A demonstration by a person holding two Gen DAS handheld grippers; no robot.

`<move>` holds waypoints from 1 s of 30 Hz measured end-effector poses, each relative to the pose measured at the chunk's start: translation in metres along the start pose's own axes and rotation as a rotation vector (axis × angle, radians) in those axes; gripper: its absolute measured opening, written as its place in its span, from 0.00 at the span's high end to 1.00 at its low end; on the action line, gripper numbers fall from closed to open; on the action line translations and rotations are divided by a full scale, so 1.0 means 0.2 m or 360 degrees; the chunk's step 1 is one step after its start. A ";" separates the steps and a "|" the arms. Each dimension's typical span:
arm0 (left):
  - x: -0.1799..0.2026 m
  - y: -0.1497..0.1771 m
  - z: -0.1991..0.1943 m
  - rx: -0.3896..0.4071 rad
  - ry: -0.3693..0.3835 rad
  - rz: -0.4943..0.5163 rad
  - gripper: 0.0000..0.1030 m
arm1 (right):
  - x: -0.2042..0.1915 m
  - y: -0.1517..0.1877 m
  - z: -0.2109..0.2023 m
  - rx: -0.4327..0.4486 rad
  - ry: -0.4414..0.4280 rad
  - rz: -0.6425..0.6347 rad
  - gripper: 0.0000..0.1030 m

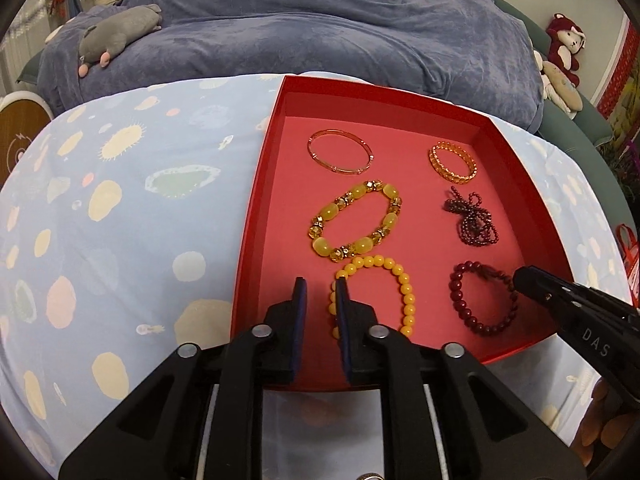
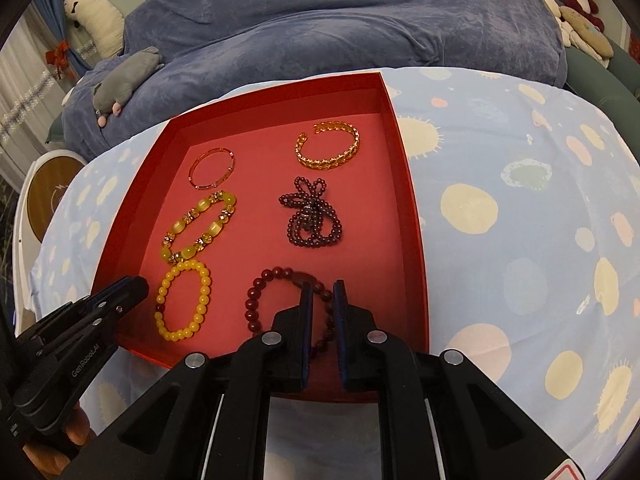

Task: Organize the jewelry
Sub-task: 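Carry both bracelets into the red box and open both tools, then withdraw both tools from the box toward the black-and-gold bead bracelet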

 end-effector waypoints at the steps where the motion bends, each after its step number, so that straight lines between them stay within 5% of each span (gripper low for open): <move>1: 0.00 0.00 -0.01 0.0012 -0.0002 0.0006 0.75 | -0.01 0.00 -0.01 0.0016 0.0001 -0.0004 0.88; 5: -0.01 0.00 -0.05 0.0039 -0.0029 -0.0008 0.67 | -0.01 0.00 -0.08 0.0085 0.0004 -0.0012 0.71; 17: 0.01 0.05 -0.21 0.0083 -0.0028 -0.0043 0.67 | 0.04 0.07 -0.27 0.0126 -0.0030 0.0034 0.71; 30: 0.09 0.35 -0.37 0.0017 -0.0011 -0.0028 0.66 | 0.14 0.44 -0.42 0.0032 -0.0036 0.0044 0.71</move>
Point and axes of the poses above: each gripper's, at about its wrist camera, not at the fingertips, and z roughly the way its jaws point, x to its right, y to its underside, the point moved 6 cm from there along z, roughly the way its jaws point, and after that the axes turned 15 degrees about z, right-handed, at the moved point
